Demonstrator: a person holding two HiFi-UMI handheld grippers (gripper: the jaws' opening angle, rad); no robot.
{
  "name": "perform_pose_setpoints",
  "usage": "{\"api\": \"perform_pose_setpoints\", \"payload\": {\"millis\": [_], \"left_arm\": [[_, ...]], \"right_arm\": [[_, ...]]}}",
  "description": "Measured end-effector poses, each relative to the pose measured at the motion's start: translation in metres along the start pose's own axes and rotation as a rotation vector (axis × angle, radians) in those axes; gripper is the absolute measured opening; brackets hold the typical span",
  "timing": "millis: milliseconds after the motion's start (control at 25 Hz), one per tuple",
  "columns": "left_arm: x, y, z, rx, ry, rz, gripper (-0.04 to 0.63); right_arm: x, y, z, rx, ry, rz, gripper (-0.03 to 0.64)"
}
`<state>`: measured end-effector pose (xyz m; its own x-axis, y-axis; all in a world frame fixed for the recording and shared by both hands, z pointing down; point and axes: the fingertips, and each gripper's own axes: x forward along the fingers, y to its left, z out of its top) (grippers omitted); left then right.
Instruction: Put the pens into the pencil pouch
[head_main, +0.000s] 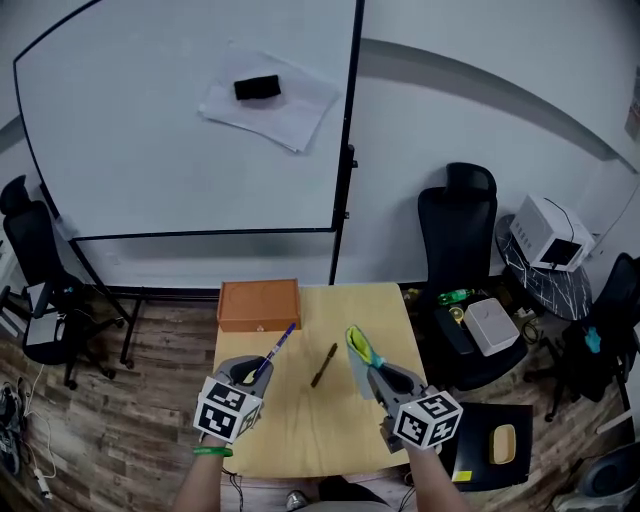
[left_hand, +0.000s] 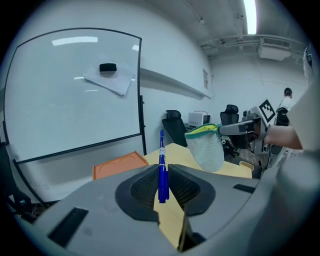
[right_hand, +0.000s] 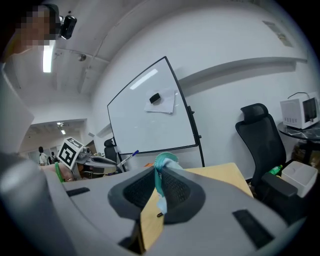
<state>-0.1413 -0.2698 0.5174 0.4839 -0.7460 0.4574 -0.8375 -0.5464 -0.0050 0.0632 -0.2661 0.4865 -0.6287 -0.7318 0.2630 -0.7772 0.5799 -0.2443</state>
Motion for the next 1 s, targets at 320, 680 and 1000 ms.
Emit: {"api": "perform_pose_setpoints", "payload": {"millis": [320,680,1000], "left_arm": [[-0.023,-0.028,0.021,0.108,0.006,-0.089,0.061],[-0.015,-0.062,0.035,0.454,0.245,-0.226,0.061],[0.005,-0.072,0.034,0.736,0.421,-0.297,0.061]], "right_arm": [[-0.009,0.022,0.000,-0.045,-0.012,0.019,0.038],[-0.013,0.032,-0.006,-0.161,0.018,0.022,0.038],[-0.012,0.040,-0.016,-0.203,0.053,0.051,0.038]]}}
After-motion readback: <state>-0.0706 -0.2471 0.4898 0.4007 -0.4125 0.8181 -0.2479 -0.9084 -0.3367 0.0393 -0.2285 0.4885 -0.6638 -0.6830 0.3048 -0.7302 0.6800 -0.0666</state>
